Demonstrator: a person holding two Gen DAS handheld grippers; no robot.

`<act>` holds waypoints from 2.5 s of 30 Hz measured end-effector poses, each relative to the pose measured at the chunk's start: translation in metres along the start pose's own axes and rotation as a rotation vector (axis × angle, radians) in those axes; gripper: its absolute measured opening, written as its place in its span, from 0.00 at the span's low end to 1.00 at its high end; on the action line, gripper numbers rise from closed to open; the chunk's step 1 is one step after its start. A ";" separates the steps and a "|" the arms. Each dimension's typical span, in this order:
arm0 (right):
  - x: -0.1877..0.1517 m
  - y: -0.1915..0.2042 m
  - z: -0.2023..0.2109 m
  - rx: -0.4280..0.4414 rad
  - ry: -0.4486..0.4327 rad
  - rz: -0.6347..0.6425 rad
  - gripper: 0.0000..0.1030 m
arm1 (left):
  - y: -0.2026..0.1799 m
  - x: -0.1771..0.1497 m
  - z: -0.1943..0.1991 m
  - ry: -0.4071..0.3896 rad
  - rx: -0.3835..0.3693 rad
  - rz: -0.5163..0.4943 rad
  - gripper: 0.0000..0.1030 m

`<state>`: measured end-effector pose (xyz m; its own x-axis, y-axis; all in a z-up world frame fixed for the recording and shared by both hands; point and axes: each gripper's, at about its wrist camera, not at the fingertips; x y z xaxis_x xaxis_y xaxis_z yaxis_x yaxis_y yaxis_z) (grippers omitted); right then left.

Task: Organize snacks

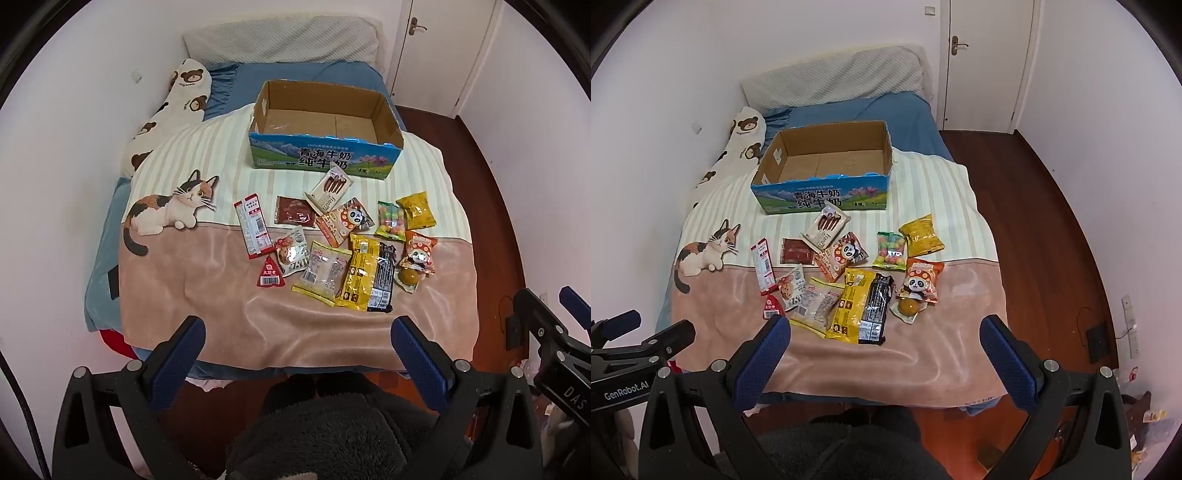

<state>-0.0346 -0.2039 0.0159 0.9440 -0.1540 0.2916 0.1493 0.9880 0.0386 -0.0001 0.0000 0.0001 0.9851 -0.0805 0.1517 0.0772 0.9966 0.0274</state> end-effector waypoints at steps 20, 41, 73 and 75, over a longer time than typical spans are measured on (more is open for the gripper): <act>-0.003 0.009 0.006 0.010 -0.017 -0.002 1.00 | 0.001 0.001 0.011 -0.026 -0.008 0.006 1.00; 0.007 0.007 0.004 0.006 -0.016 0.000 1.00 | 0.001 0.001 0.013 -0.023 -0.010 0.008 1.00; 0.013 0.003 0.001 0.002 -0.016 0.004 1.00 | -0.001 0.006 0.016 -0.024 -0.009 0.011 1.00; 0.012 0.003 0.001 0.003 -0.019 0.003 1.00 | -0.001 0.007 0.016 -0.024 -0.011 0.015 1.00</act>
<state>-0.0230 -0.2027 0.0202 0.9389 -0.1504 0.3095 0.1451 0.9886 0.0405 0.0041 -0.0019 0.0170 0.9823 -0.0660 0.1756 0.0645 0.9978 0.0145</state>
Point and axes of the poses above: each gripper's, at about its wrist camera, not at the fingertips, and z roughly against the way its jaws point, y to its left, x to its top, and after that the axes turned 11 degrees about y, right-handed
